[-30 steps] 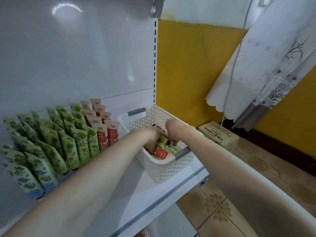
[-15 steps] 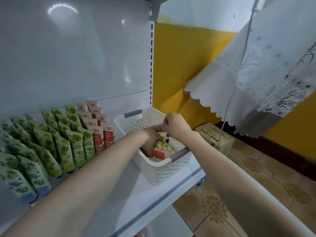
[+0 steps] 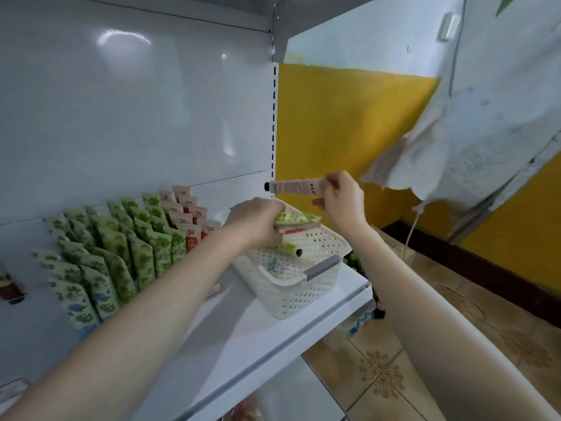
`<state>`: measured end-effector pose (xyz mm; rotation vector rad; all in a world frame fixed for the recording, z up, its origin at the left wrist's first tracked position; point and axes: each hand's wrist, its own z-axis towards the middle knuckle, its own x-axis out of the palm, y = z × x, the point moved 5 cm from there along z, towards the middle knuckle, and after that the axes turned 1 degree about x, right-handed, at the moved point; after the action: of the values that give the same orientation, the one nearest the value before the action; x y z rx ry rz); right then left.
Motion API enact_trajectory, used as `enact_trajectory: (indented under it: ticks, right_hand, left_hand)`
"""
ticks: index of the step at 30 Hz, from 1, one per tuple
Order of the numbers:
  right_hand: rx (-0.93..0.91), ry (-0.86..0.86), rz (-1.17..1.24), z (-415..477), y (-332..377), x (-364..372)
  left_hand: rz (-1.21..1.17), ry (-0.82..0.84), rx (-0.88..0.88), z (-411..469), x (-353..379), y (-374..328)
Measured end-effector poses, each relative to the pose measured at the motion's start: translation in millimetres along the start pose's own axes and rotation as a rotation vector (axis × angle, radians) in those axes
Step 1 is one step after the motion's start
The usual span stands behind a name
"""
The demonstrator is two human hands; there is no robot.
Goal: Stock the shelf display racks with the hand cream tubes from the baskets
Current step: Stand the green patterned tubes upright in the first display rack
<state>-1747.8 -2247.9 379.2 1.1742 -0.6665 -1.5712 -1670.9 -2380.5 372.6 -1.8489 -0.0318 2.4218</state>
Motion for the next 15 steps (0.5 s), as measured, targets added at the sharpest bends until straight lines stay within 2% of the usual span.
enact_trajectory:
  ticks: [3, 6, 9, 15]
  right_hand:
    - [-0.034, -0.048, 0.141, -12.9, 15.9, -8.6]
    - [-0.038, -0.02, 0.261, -34.9, 29.3, -8.2]
    - [-0.078, 0.072, 0.383, -65.2, 46.6, -2.5]
    - [-0.101, 0.367, 0.455, -127.9, 68.3, 27.2]
  left_hand:
    - [-0.285, -0.121, -0.102, -35.1, -28.1, 7.5]
    - [-0.583, -0.325, -0.248, -82.5, -49.6, 23.9]
    - [-0.87, -0.453, -0.416, -132.0, -57.5, 44.6]
    - [-1.331, -0.494, -0.673, -221.4, -51.8, 74.6]
